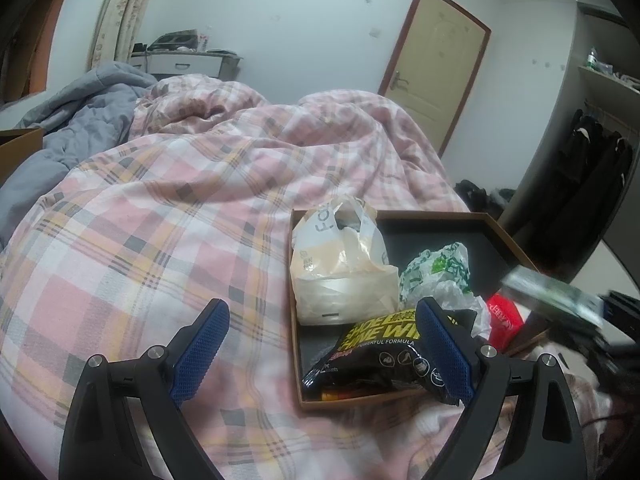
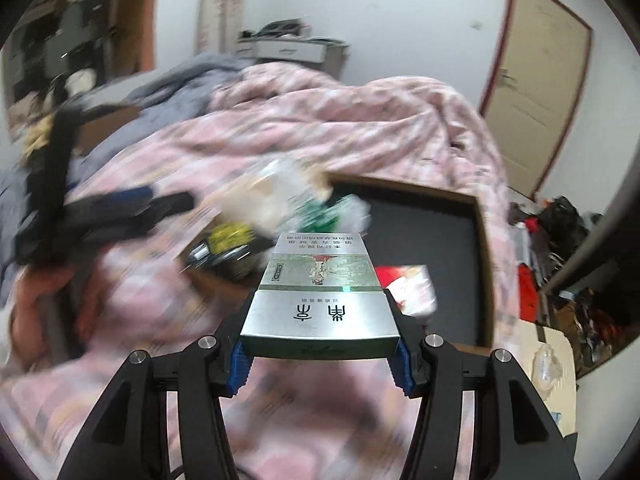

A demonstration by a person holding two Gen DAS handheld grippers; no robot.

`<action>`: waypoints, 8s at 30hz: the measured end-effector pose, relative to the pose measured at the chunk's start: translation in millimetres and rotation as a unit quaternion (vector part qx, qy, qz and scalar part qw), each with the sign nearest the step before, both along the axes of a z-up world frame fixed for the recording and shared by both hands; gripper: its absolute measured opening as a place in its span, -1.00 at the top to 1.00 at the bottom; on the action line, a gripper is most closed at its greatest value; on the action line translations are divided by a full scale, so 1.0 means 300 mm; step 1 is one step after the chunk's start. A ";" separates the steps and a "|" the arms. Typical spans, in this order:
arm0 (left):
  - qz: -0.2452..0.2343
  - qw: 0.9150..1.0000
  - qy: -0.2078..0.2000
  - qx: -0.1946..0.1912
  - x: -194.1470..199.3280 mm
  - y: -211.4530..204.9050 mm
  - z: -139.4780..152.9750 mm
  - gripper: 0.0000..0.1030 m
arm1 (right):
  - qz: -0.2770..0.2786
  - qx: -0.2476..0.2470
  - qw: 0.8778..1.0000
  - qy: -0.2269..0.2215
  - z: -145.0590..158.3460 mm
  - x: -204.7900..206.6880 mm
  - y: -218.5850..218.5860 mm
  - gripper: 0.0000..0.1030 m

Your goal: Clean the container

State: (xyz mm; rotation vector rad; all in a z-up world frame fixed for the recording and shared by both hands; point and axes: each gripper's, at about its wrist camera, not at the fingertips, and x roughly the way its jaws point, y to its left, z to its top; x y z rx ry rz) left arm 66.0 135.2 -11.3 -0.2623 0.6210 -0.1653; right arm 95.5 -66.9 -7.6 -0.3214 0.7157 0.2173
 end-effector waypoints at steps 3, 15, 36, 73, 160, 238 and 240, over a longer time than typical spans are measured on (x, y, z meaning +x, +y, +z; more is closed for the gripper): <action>0.000 1.000 0.011 -0.001 0.010 0.000 -0.008 -0.80 | -0.040 -0.018 0.999 0.003 -0.040 0.082 -0.020 -0.01; -0.009 0.998 0.068 -0.004 0.062 0.000 -0.057 -0.80 | -0.090 -0.041 0.995 0.013 -0.102 0.116 -0.050 -0.01; 0.050 0.996 0.075 -0.004 0.055 0.042 -0.060 -0.80 | -0.191 -0.013 0.980 -0.054 -0.031 0.108 -0.198 -0.61; 0.013 0.989 0.143 -0.032 0.168 -0.024 -0.070 0.85 | -0.198 0.094 0.975 -0.034 -0.031 0.116 -0.332 0.79; -0.004 0.999 0.003 -0.054 0.035 -0.066 0.067 -0.53 | -0.183 0.077 0.962 -0.187 0.109 -0.032 -0.225 -0.30; -0.025 0.987 0.150 -0.051 0.191 0.060 -0.078 0.96 | -0.185 0.143 0.972 -0.035 -0.034 0.092 -0.333 -0.68; -0.018 0.988 0.144 -0.052 0.188 0.072 -0.075 0.96 | -0.194 0.121 0.972 -0.055 -0.009 0.076 -0.328 -0.68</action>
